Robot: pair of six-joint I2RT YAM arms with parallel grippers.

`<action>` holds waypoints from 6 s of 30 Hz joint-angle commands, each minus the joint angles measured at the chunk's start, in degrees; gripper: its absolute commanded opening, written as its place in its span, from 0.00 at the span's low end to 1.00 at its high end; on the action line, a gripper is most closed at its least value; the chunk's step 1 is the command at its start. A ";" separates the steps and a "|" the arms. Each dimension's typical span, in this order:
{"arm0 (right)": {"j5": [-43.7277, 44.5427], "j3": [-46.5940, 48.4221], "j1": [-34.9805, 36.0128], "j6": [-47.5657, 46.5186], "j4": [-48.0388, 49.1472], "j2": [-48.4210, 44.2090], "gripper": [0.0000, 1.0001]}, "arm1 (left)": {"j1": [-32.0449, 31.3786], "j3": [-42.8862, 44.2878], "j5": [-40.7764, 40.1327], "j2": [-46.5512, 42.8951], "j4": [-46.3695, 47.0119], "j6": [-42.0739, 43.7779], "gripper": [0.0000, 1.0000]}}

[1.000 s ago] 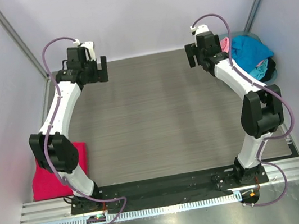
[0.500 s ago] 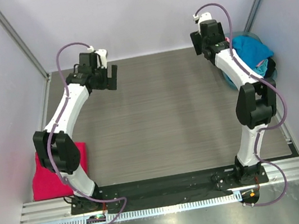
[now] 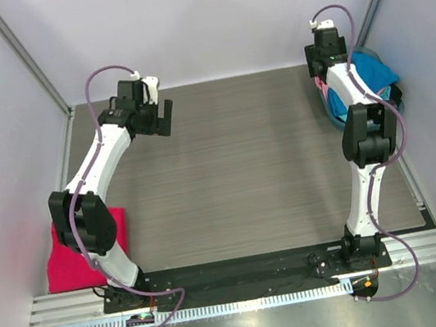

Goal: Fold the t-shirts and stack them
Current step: Grab the tshirt from the pile, then move the tshirt to the center of the board, then flatten the tshirt out

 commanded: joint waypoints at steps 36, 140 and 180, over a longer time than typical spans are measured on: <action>-11.18 -11.73 20.25 -22.94 15.38 -37.42 0.01 | -1.12 3.66 -18.49 -2.54 5.98 1.24 1.00; -27.26 -47.25 15.87 -18.11 -0.52 -46.76 0.70 | -16.07 -8.47 -10.06 -3.15 -2.46 4.77 0.50; -45.73 -19.24 25.70 -21.02 -21.45 -31.00 0.01 | -6.93 -0.82 -15.07 -6.58 -3.95 4.85 0.52</action>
